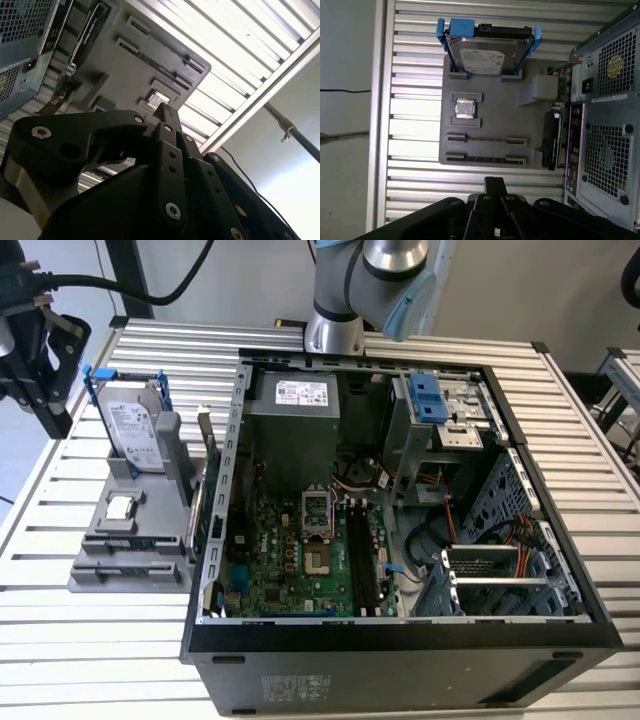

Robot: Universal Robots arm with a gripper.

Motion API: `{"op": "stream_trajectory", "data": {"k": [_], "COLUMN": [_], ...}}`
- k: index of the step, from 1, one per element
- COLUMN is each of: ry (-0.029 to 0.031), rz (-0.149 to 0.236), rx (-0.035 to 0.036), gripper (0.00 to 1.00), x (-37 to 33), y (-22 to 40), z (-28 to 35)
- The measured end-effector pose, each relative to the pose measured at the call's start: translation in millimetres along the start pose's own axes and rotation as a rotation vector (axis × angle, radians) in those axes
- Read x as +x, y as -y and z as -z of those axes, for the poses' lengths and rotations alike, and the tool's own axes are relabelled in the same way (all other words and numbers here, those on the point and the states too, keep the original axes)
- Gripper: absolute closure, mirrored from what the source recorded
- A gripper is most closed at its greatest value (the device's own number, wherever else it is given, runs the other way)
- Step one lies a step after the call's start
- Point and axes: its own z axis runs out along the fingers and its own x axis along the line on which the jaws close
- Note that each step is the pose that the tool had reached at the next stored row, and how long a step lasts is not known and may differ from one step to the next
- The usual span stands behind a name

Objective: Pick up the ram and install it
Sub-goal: 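Pick up the ram and move it above insertion slot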

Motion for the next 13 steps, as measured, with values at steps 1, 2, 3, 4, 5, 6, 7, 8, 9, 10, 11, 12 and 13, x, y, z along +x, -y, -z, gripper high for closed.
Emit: {"op": "stream_trajectory", "data": {"k": [1, 2, 3, 4, 5, 6, 7, 8, 9, 10, 11, 12, 13], "ry": [-0.0002, -0.0004, -0.0006, -0.0008, -0.0010, -0.0012, -0.0015, -0.0018, -0.0020, -0.0023, -0.0026, -0.0028, -0.0032], "rz": [0.003, 0.006, 0.010, 0.014, 0.018, 0.023, 0.028, 0.033, 0.038, 0.044, 0.049, 0.055, 0.061], "rx": [0.0001, 0.0003, 0.0003, 0.0003, 0.0003, 0.0003, 0.0003, 0.0004, 0.0005, 0.0006, 0.0006, 0.0007, 0.0008], "gripper": [1.00, 1.00, 1.00, 1.00, 1.00, 1.00, 1.00, 1.00, 1.00, 1.00, 1.00, 1.00, 1.00], "x": [0.0, 0.0, 0.0, 0.0, 0.0, 0.0, 0.0, 0.0, 0.0, 0.0, 0.0, 0.0, 0.0], "y": [0.0, 0.0, 0.0, 0.0, 0.0, 0.0, 0.0, 0.0, 0.0, 0.0, 0.0, 0.0, 0.0], "z": [0.0, 0.1, 0.2, 0.2, 0.2, 0.3, 0.3, 0.4, 0.5, 0.6, 0.7, 0.8, 0.8]}}
